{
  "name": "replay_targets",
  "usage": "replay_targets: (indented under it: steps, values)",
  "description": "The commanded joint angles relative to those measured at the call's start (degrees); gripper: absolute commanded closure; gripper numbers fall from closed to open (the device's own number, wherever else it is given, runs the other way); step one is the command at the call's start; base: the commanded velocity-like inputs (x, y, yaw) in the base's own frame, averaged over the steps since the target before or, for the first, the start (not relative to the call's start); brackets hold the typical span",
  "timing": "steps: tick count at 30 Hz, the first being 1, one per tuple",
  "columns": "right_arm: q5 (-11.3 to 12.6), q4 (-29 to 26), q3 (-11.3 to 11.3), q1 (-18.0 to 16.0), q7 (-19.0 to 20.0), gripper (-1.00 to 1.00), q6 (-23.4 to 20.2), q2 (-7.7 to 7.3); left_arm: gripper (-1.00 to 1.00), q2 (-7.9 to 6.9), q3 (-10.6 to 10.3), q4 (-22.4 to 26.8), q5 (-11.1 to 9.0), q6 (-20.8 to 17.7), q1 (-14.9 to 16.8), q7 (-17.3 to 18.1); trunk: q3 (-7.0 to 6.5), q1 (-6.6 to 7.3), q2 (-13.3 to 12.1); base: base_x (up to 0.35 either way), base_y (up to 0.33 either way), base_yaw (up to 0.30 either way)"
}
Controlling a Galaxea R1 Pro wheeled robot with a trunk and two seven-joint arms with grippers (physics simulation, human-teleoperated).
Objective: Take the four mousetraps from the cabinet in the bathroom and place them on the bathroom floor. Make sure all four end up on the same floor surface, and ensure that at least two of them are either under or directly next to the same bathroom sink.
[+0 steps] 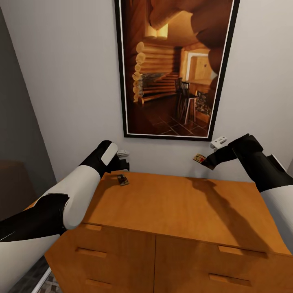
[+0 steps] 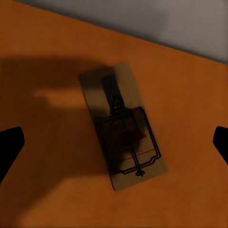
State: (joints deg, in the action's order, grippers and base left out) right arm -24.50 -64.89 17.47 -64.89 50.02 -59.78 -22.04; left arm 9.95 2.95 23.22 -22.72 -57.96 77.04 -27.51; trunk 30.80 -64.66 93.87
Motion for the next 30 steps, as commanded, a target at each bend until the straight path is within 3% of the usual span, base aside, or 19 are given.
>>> replay_targets:
  steps: [1,13,30]
  values:
    - [-0.46,-0.06,0.11,-0.07,0.43,1.00,-0.22,-0.06,-1.00,0.05,0.30,0.07,-0.38,-0.13,0.04,-0.51,0.07,0.00,0.04,0.000,0.000,0.000]
    - [-0.54,-0.06,0.11,-0.07,0.43,1.00,-0.22,-0.06,-1.00,0.02,0.16,-0.48,-0.29,-0.05,0.04,2.08,0.07,0.00,0.04,0.000,0.000,0.000]
    - [-0.54,-0.07,0.11,-0.07,0.43,1.00,-0.22,-0.12,-1.00,0.05,0.13,-0.05,0.21,-0.11,0.04,2.45,0.07,0.00,0.04,0.000,0.000,0.000]
